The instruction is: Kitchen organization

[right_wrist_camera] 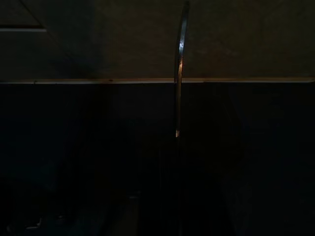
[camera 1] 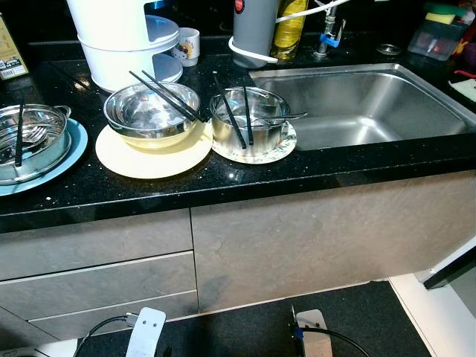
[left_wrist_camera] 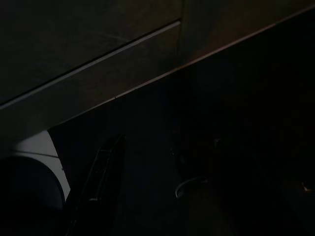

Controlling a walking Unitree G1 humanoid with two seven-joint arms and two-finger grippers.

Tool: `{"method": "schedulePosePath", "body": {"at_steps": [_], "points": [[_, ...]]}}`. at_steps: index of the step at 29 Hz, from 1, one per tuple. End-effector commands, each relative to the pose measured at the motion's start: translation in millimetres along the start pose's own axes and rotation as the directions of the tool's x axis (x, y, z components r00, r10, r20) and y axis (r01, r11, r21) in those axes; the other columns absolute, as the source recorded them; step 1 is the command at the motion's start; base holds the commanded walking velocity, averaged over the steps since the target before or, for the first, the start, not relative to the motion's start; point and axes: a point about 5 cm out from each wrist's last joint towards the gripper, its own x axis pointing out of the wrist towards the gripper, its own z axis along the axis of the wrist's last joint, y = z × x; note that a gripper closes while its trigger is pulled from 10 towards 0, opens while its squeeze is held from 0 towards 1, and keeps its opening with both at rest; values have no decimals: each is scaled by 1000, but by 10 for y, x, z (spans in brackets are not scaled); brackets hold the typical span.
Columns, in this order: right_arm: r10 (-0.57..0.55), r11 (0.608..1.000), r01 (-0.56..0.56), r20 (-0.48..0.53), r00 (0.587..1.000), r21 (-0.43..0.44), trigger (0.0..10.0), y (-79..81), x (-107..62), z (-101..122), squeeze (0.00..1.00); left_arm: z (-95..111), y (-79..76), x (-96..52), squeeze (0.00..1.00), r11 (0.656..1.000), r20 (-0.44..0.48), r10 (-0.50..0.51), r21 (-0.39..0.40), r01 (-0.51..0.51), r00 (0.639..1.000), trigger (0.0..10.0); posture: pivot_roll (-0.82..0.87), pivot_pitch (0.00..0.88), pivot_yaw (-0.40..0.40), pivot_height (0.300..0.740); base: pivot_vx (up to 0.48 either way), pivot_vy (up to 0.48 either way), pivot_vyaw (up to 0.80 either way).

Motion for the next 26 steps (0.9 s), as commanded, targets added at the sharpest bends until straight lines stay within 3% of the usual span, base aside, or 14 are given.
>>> {"method": "schedulePosePath", "body": {"at_steps": [1, 26], "points": [[14, 1000, -13, -37, 999, 28, 10000, 9, -34, -92, 0, -138, -30, -50, 0, 999, -53, -41, 31, 42, 998, 10000, -65, 207, -1, 740, 0, 0, 0], [48, 999, -47, -60, 997, 6, 10000, 46, -39, -121, 0, -190, -96, -60, 0, 998, -79, -56, -22, 55, 995, 10000, -59, 177, -29, 740, 0, 0, 0]]}}
